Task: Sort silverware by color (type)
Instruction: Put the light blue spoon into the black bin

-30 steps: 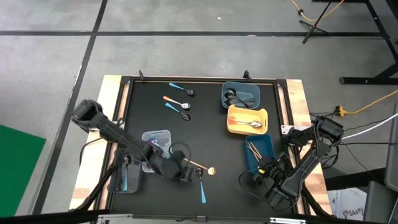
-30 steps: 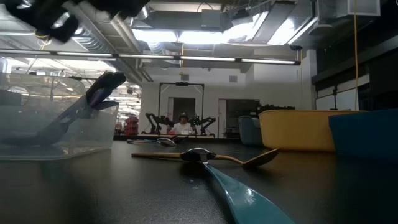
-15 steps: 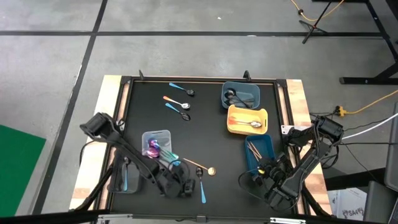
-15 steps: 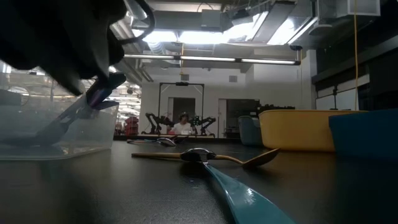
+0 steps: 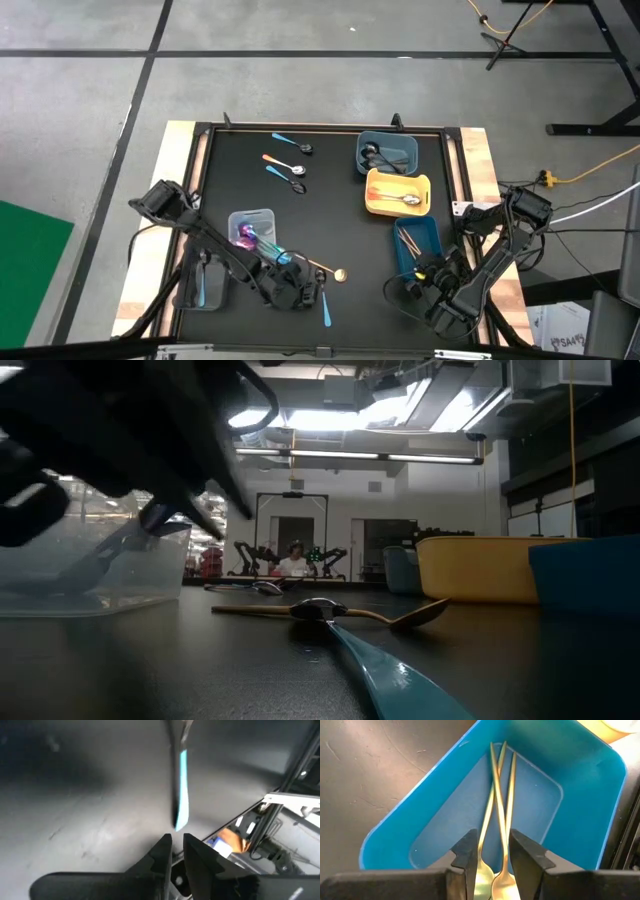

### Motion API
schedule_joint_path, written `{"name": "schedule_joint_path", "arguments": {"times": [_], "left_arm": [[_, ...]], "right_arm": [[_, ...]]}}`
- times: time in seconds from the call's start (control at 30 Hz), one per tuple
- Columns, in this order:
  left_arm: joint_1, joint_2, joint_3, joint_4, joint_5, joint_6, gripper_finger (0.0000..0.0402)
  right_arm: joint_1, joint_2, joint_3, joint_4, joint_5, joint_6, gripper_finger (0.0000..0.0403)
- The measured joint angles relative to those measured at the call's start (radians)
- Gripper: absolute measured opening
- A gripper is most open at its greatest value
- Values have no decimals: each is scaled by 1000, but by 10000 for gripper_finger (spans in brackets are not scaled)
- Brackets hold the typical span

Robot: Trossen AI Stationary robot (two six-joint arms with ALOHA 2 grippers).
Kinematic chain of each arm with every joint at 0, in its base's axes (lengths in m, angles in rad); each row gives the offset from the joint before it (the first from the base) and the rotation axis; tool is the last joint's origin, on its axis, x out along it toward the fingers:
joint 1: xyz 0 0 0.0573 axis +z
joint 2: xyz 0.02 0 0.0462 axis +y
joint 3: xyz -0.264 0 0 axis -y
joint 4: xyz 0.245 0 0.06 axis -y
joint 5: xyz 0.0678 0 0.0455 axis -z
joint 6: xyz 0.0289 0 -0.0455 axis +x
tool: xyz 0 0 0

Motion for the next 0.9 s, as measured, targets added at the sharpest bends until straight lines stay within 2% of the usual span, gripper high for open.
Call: {"name": "schedule_joint_path", "arguments": {"times": [0.47,0.67,0.77,0.9], "left_arm": [[4,0,0,40,-148,7,41],[-2,0,38,38,-135,10,41],[1,0,109,-48,-132,50,41],[13,6,259,-308,-99,108,41]], "right_arm": [[0,0,0,13,0,0,101],[0,0,0,14,0,0,101],[0,0,0,15,0,0,101],[0,0,0,15,0,0,101]]}}
